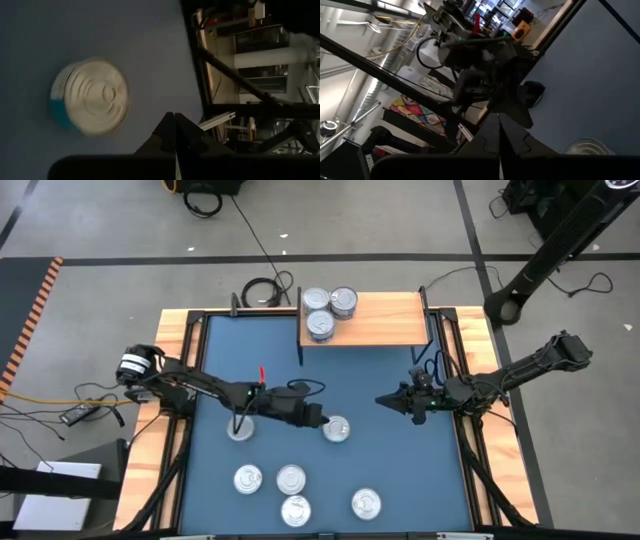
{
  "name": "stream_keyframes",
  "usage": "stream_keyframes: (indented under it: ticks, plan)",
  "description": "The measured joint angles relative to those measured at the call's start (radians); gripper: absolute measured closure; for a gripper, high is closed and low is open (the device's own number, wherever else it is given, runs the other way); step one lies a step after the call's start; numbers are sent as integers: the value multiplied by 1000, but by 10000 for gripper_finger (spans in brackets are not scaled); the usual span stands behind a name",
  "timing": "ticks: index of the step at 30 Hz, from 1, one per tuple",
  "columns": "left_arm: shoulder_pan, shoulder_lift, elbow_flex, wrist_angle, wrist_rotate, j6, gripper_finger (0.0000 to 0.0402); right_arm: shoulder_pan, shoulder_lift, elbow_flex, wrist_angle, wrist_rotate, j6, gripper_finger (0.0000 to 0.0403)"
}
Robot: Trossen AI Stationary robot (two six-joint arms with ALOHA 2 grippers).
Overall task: Stack canned seafood by type on shelf
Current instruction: Put the yellow blue tuna can on the shelf
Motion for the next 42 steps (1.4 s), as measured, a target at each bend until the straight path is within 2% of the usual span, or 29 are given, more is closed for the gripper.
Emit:
stream_keyframes:
  ticks: [5, 11, 20, 23, 30, 33, 36, 42]
  plan:
    - [-51, 0, -37, 0, -17, -62, 402, 0, 1, 0, 7, 3, -1, 402]
    - [-89, 36, -32, -16, -26, -58, 402, 0, 1, 0, 6, 22, -7, 402]
    - [-104, 109, 13, 65, -15, -34, 402, 0, 2, 0, 5, 31, -7, 402]
    - [-105, 118, 47, 45, -20, 10, 402, 0, 6, 0, 5, 37, -14, 402]
    - [-124, 124, 131, -122, -64, 128, 402, 0, 9, 0, -13, 37, -15, 402]
    - [-140, 127, 135, -121, -101, 67, 402, 0, 9, 0, -12, 37, -15, 402]
    - [-147, 125, 121, -110, -127, -91, 402, 1, 9, 0, -11, 37, -15, 402]
    - [-171, 126, 57, -75, -142, -198, 402, 5, 10, 0, -22, 32, 13, 402]
